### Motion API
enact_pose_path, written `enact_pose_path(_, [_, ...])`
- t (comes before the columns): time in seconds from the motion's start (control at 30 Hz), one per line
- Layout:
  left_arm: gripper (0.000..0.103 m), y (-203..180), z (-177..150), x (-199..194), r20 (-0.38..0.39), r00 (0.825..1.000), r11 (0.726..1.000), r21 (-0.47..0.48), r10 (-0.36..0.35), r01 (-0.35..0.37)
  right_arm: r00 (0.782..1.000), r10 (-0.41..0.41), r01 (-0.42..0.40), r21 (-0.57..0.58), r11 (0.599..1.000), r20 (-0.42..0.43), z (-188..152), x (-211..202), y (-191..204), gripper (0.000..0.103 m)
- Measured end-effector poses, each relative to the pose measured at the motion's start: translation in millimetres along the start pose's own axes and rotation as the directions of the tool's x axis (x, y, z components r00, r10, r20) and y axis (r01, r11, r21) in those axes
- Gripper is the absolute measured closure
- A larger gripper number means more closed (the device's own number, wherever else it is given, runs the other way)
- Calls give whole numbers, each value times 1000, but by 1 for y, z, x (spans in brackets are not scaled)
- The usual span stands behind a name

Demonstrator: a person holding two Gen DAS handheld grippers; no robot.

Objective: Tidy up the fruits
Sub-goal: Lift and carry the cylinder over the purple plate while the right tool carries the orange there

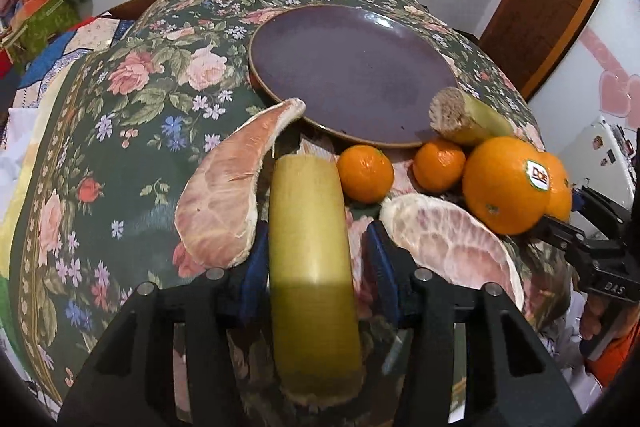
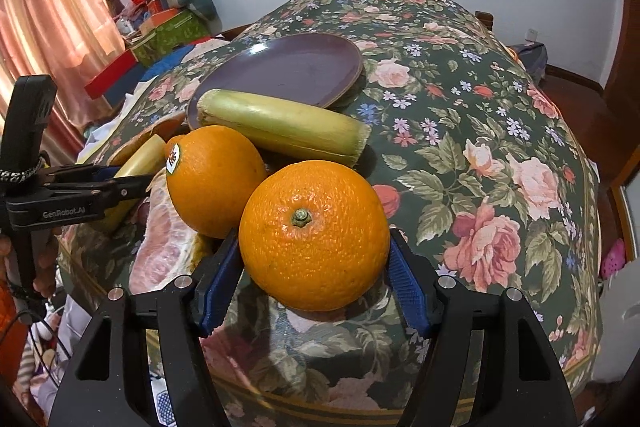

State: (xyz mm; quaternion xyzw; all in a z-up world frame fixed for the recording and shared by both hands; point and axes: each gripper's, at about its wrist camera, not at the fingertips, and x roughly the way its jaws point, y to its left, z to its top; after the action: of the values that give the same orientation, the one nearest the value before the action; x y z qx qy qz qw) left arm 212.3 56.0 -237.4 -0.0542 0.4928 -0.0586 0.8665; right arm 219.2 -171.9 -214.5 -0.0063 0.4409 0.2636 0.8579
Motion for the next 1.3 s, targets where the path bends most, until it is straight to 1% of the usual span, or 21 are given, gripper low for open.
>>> enact_pose_path(0.07, [66, -1, 1, 0, 11, 999, 999, 3, 36, -36, 1000, 3, -3, -1, 1000, 1, 0, -1, -1, 37])
enact_pose_path(0.2, [66, 1, 1, -5, 20, 1000, 1000, -10, 24, -23, 1000, -4, 4, -4, 1000, 5, 0, -4, 0, 37])
enact_pose_path(0.37, [66, -2, 0, -28, 79, 997, 1000, -4, 28, -28, 1000, -8, 8, -2, 1000, 26, 2, -14, 0, 37])
enact_pose_path(0.57, [66, -8, 3, -60, 157, 987, 999, 5, 33, -34, 996, 5, -5, -6, 1000, 92, 14, -36, 4, 38])
enact_pose_path(0.7, [66, -13, 8, -79, 212, 977, 999, 7, 32, -34, 990, 4, 0, -27, 1000, 140, 27, -51, 11, 37])
enact_pose_path(0.93, [66, -18, 30, -103, 300, 954, 1000, 7, 21, -24, 976, 3, 8, -51, 999, 218, 54, -66, 15, 37])
enact_pose_path(1.07, [66, -17, 45, -108, 332, 943, 1000, -1, 11, -11, 969, 5, 9, -56, 998, 248, 67, -69, 16, 37])
enact_pose_path(1.2, [66, -15, 60, -105, 350, 937, 1000, -2, 11, -11, 965, 7, 10, -65, 998, 261, 82, -61, 14, 37])
enact_pose_path(1.3, [66, -12, 70, -99, 351, 936, 1000, 1, 10, -11, 965, 10, 10, -75, 997, 263, 92, -53, 14, 37])
